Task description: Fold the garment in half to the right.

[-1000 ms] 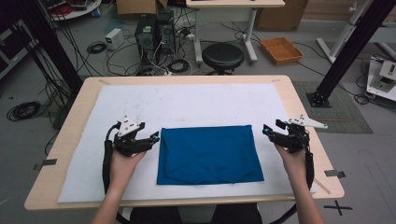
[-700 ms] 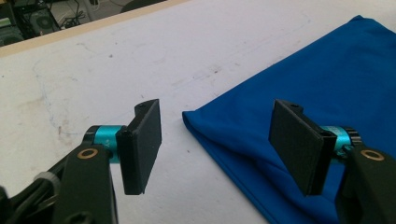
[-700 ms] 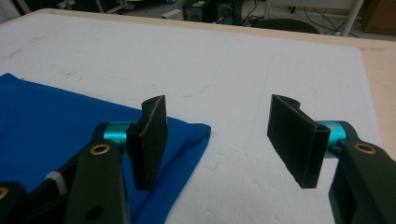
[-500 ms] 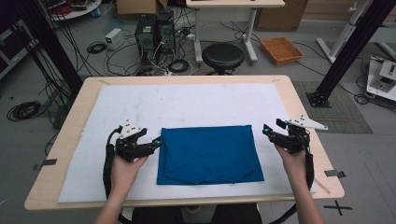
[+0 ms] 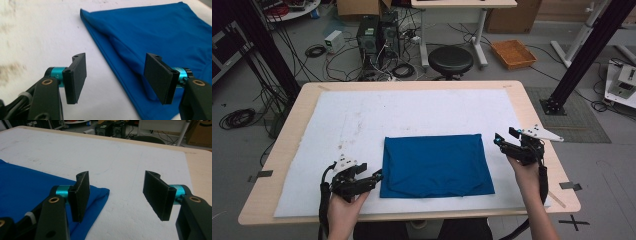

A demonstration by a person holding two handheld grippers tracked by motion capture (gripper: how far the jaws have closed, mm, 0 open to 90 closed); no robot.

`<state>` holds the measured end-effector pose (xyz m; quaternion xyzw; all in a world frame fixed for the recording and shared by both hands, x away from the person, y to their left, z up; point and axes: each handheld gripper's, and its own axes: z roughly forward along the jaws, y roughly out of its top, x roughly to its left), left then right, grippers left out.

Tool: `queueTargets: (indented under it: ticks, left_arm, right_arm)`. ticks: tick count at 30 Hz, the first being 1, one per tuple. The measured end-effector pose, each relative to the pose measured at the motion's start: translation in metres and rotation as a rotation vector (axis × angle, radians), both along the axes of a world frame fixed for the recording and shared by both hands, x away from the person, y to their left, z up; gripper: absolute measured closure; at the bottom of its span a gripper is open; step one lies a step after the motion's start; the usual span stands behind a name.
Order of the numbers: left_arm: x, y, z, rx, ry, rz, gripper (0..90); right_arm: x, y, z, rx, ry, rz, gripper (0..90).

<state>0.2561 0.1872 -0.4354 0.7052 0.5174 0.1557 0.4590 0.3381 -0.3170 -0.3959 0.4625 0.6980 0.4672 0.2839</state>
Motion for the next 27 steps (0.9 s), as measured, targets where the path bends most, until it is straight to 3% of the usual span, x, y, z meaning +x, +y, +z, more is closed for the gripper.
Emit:
queueTargets:
  ticks: [2,5,7,13,21,27]
  left_arm:
    - [-0.002,-0.002,-0.005,-0.029,0.025,-0.002,35.3]
    - [-0.002,-0.007,-0.012,-0.013,0.066,-0.009,35.7]
    - [-0.001,-0.01,-0.018,-0.026,0.095,0.0,37.8]
    - [-0.002,-0.015,-0.018,-0.054,0.106,-0.013,39.7]
    - [-0.003,-0.026,-0.017,-0.041,0.11,0.007,40.8]
    - [-0.004,-0.036,-0.017,-0.016,0.103,0.016,53.6]
  right_arm:
    - [0.001,0.001,0.0,-0.001,0.001,0.002,38.5]
    - [0.001,0.003,-0.001,-0.003,0.0,0.007,38.5]
    - [0.0,0.004,0.0,-0.006,-0.001,0.007,38.6]
    - [0.0,0.006,0.0,-0.008,-0.002,0.011,38.5]
    - [0.001,0.016,0.0,-0.017,-0.004,0.031,38.6]
    - [0.004,0.028,0.002,-0.022,-0.006,0.051,38.6]
